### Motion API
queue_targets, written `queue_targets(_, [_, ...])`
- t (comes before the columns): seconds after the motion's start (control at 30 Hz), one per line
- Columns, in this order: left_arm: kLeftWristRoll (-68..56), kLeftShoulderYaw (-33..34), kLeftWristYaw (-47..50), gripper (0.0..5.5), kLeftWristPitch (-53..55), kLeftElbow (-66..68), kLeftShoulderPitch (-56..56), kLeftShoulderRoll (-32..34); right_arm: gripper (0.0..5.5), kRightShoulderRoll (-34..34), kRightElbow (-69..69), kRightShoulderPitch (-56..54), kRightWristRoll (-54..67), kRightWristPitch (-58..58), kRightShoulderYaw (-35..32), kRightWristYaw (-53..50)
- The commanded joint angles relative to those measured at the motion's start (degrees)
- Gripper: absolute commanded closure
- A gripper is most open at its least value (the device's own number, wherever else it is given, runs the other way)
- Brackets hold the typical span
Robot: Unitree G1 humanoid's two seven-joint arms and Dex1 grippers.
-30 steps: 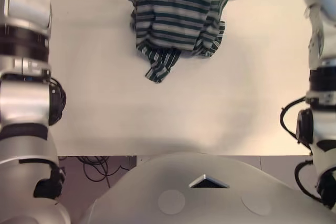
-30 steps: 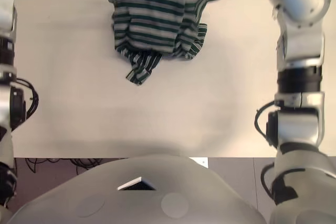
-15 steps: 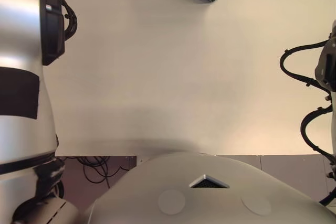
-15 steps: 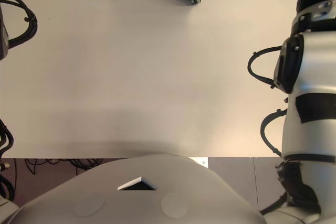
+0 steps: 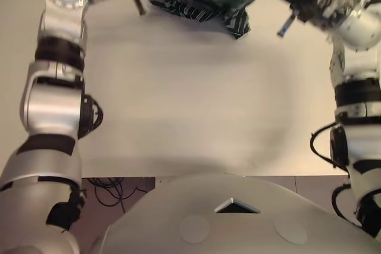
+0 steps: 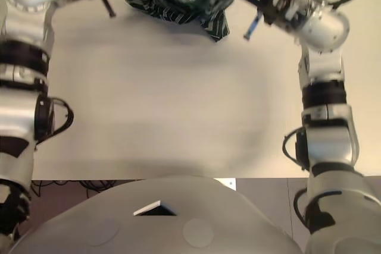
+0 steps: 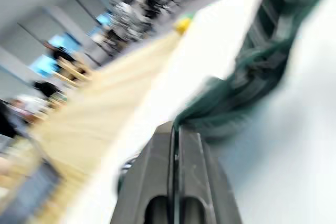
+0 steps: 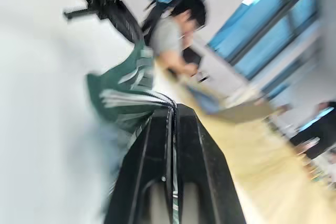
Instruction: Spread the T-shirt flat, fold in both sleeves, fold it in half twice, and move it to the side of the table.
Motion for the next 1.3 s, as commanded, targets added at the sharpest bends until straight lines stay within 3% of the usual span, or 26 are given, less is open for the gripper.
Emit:
queue_targets(0.03, [-17.95,-5.13,-17.12,5.5,8.64,-53.82,42.79,26.6,5.46,-20.25,-31.89,32.9,10.28,12.05,0.08,13.38])
queue_targets(0.23, [9.92,-3.76,-3.98,5.5,4.68,-49.81,45.89,19.27,5.46,-19.64,-34.86,44.28,-0.54,12.34,-0.94,9.42])
queue_targets(0.5, [17.82,-1.27,2.85,5.5,5.44,-60.88,59.12,20.57,5.46,-19.13,-45.14,58.02,-2.37,16.1,-3.48,5.47])
queue_targets(0.7, [14.27,-0.14,1.96,5.33,8.95,-66.31,64.17,22.24,5.5,-18.66,-49.0,61.1,-1.73,17.87,-5.8,5.25])
queue_targets(0.97, [3.89,6.2,-1.4,4.05,15.14,-71.75,66.79,25.71,4.03,-21.49,-55.28,66.68,5.05,22.0,-15.05,9.51])
queue_targets(1.1, [-11.72,14.06,-5.72,3.48,18.23,-76.17,70.09,26.98,3.34,-21.84,-57.51,69.6,12.8,24.52,-22.39,14.09])
queue_targets(1.2, [-18.14,19.12,-4.59,3.45,20.93,-71.58,66.88,23.98,2.8,-20.43,-54.88,66.93,14.2,24.99,-24.42,14.23])
queue_targets(1.3, [-21.47,22.81,-0.13,3.45,26.43,-62.18,62.98,19.62,2.77,-18.34,-53.56,64.71,12.55,24.21,-24.2,12.7])
